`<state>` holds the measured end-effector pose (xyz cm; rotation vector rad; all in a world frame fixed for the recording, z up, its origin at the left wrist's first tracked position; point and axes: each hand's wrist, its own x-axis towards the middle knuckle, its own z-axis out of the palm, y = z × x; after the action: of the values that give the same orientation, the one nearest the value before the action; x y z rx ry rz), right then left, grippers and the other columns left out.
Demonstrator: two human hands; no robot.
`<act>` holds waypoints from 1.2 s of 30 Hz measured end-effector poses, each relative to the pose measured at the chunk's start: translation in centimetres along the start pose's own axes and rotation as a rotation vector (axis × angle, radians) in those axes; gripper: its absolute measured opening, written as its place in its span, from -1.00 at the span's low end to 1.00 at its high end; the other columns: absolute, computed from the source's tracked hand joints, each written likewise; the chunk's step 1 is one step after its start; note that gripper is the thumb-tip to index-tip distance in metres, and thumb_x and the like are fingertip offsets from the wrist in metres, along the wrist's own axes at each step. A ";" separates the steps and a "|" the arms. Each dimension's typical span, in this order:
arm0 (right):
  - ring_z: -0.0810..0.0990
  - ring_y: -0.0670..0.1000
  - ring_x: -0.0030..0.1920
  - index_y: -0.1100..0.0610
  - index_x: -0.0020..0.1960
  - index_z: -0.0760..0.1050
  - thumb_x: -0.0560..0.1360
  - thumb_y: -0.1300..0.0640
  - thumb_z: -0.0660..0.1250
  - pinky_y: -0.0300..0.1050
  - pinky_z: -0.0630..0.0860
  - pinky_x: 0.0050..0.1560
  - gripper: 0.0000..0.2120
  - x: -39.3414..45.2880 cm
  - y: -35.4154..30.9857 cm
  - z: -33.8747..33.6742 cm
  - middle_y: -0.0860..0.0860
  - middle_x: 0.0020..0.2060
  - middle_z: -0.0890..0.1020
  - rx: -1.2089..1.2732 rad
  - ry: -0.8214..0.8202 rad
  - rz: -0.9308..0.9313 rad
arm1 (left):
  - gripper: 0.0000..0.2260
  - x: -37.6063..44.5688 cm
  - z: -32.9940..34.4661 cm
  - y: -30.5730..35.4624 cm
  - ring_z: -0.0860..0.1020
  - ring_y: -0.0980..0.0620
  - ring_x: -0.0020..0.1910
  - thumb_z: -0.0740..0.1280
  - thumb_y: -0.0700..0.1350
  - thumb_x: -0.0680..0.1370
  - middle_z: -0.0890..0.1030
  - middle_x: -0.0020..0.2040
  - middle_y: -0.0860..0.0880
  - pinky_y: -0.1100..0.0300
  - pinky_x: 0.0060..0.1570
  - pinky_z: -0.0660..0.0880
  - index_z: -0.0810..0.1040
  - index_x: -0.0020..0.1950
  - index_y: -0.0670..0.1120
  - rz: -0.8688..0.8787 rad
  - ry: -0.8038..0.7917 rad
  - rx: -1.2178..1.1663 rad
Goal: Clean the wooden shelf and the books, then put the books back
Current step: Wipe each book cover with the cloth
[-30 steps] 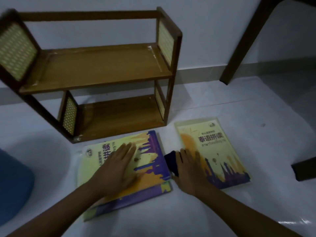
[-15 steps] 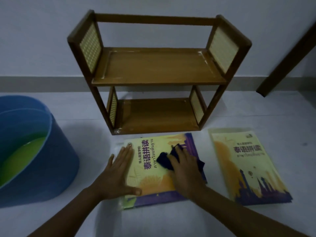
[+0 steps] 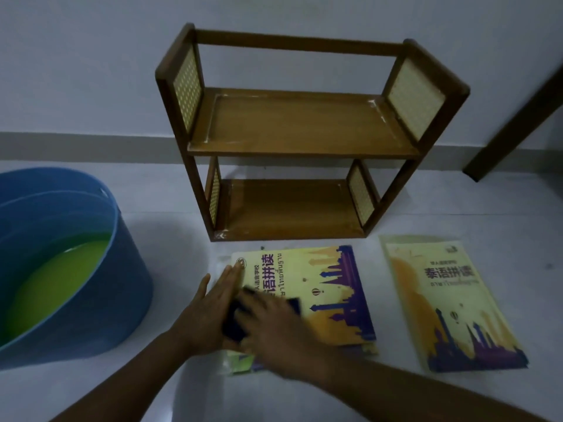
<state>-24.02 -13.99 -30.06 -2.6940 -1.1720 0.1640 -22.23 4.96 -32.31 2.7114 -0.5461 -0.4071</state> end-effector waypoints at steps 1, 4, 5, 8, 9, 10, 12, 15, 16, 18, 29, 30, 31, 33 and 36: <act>0.36 0.19 0.36 0.13 0.35 0.33 0.44 0.04 0.36 0.14 0.38 0.30 -0.47 -0.5 -0.3 -0.1 0.14 0.41 0.34 0.016 -0.048 -0.092 | 0.25 -0.1 0.1 -0.2 -0.29 0.09 0.52 0.26 0.57 0.20 -0.32 0.54 0.07 -0.07 0.50 -0.25 -0.45 0.48 -0.04 0.006 -0.006 0.010; 0.49 0.19 0.26 0.07 0.36 0.38 0.46 0.11 0.36 0.14 0.49 0.19 -0.52 -0.6 5.8 -0.8 0.12 0.40 0.39 -0.086 0.071 0.129 | 0.26 -0.3 0.0 -0.2 -0.30 0.11 0.50 0.26 0.58 0.18 -0.34 0.51 0.09 0.02 0.44 -0.40 -0.42 0.50 -0.03 -0.029 -0.007 -0.022; 0.50 0.22 0.23 0.07 0.35 0.40 0.47 0.13 0.36 0.14 0.49 0.18 -0.54 -1.1 8.5 -1.4 0.13 0.40 0.40 -0.080 0.122 0.314 | 0.26 -0.3 -0.1 0.1 -0.32 0.11 0.49 0.26 0.58 0.18 -0.36 0.49 0.09 0.06 0.41 -0.45 -0.42 0.50 -0.03 -0.036 -0.001 -0.022; 0.52 0.28 0.19 0.10 0.26 0.51 0.41 0.13 0.43 0.15 0.51 0.09 -0.58 -3.0 10.9 -1.1 0.16 0.34 0.47 -0.171 0.177 0.560 | 0.27 -0.2 -0.3 0.4 -0.33 0.10 0.47 0.26 0.58 0.17 -0.37 0.47 0.08 0.14 0.35 -0.50 -0.44 0.49 -0.03 -0.036 -0.006 -0.004; 0.53 0.27 0.19 0.09 0.22 0.54 0.38 0.13 0.46 0.16 0.54 0.07 -0.59 -3.6 9.2 -0.5 0.15 0.33 0.49 -0.197 0.142 0.507 | 0.27 0.0 -0.4 0.5 -0.32 0.09 0.48 0.26 0.58 0.17 -0.37 0.48 0.07 0.13 0.36 -0.50 -0.45 0.48 -0.02 -0.035 -0.010 -0.011; 0.55 0.23 0.18 0.07 0.21 0.54 0.36 0.12 0.46 0.14 0.56 0.06 -0.58 -4.1 6.6 0.6 0.13 0.34 0.49 -0.173 0.118 0.395 | 0.26 0.1 -0.5 0.3 -0.32 0.08 0.49 0.27 0.58 0.18 -0.36 0.49 0.06 0.12 0.38 -0.49 -0.46 0.48 -0.02 -0.036 -0.023 -0.018; 0.55 0.12 0.17 0.01 0.27 0.45 0.40 0.03 0.38 0.03 0.54 0.11 -0.55 -5.7 2.4 1.5 0.06 0.37 0.45 -0.097 0.052 0.111 | 0.24 0.2 -0.7 0.3 -0.31 0.07 0.50 0.26 0.57 0.20 -0.34 0.51 0.04 0.06 0.40 -0.46 -0.48 0.45 0.00 -0.021 -0.035 0.011; 0.57 0.09 0.13 0.03 0.32 0.41 0.49 -0.04 0.17 -0.02 0.55 0.10 -0.58 -6.4 5.3 0.9 0.08 0.36 0.47 -0.098 0.100 0.122 | 0.24 0.1 -0.8 0.5 -0.32 0.07 0.49 0.26 0.56 0.20 -0.36 0.49 0.05 0.03 0.37 -0.47 -0.47 0.47 -0.01 -0.033 -0.081 0.040; 0.59 0.11 0.10 0.05 0.30 0.44 0.49 -0.06 0.12 -0.02 0.57 0.07 -0.57 -6.8 7.6 0.5 0.10 0.34 0.49 -0.118 0.148 0.239 | 0.24 0.1 -0.9 0.4 -0.32 0.06 0.49 0.25 0.57 0.20 -0.38 0.48 0.05 0.03 0.36 -0.50 -0.46 0.48 -0.02 -0.050 -0.089 0.048; 0.57 0.20 0.11 0.09 0.32 0.46 0.50 -0.07 0.04 0.04 0.55 0.06 -0.51 -7.8 11.9 -0.6 0.14 0.34 0.47 -0.130 0.143 0.518 | 0.23 0.1 -1.3 0.9 -0.36 0.03 0.49 0.19 0.59 0.21 -0.41 0.48 0.02 0.02 0.37 -0.52 -0.47 0.47 -0.05 -0.049 -0.083 0.129; 0.39 0.13 0.26 0.14 0.41 0.34 0.60 0.08 0.18 -0.04 0.36 0.28 -0.60 -8.9 12.8 -1.2 0.11 0.36 0.36 0.357 0.207 0.786 | -0.35 1.1 2.9 7.7 0.28 -0.43 0.37 0.01 0.27 0.59 0.33 0.38 -0.42 -0.24 0.27 0.32 0.27 0.48 -0.18 0.225 -0.081 0.482; 0.44 0.08 0.19 0.16 0.34 0.41 0.59 0.07 0.17 -0.13 0.39 0.20 -0.64 -9.0 13.0 -1.4 0.11 0.27 0.45 0.420 0.261 0.772 | -0.41 1.0 3.2 7.6 0.32 -0.45 0.34 0.01 0.20 0.61 0.37 0.35 -0.44 -0.25 0.23 0.37 0.29 0.46 -0.21 0.268 -0.064 0.538; 0.49 0.06 0.09 0.17 0.23 0.48 0.58 0.06 0.16 -0.20 0.43 0.06 -0.70 -9.1 13.2 -1.7 0.10 0.12 0.53 0.489 0.323 0.780 | -0.47 0.9 3.4 7.8 0.37 -0.46 0.30 0.02 0.12 0.63 0.40 0.31 -0.44 -0.26 0.18 0.43 0.30 0.43 -0.23 0.318 -0.033 0.579; 0.56 0.11 -0.07 0.14 0.06 0.49 0.60 0.11 0.18 -0.14 0.48 -0.12 -0.84 -9.5 13.9 -2.4 0.09 -0.08 0.58 0.671 0.447 0.905 | -0.59 1.0 2.7 8.4 0.51 -0.42 0.17 0.04 -0.03 0.63 0.52 0.22 -0.40 -0.20 0.03 0.56 0.33 0.36 -0.26 0.429 0.038 0.584; 0.55 0.23 0.03 0.21 0.19 0.43 0.62 0.06 0.15 0.05 0.48 -0.03 -0.74 -10.7 15.8 -3.4 0.22 0.02 0.56 0.819 0.583 1.136 | -0.74 1.6 -2.3 10.6 0.66 -0.13 -0.22 0.16 -0.08 0.56 0.66 -0.06 -0.16 0.07 -0.35 0.61 0.39 0.20 -0.16 0.514 0.230 0.392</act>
<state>-19.41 -32.85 -30.06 -2.0514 0.5554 -0.0053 -23.41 -4.23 -26.54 2.7654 -1.3211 0.1620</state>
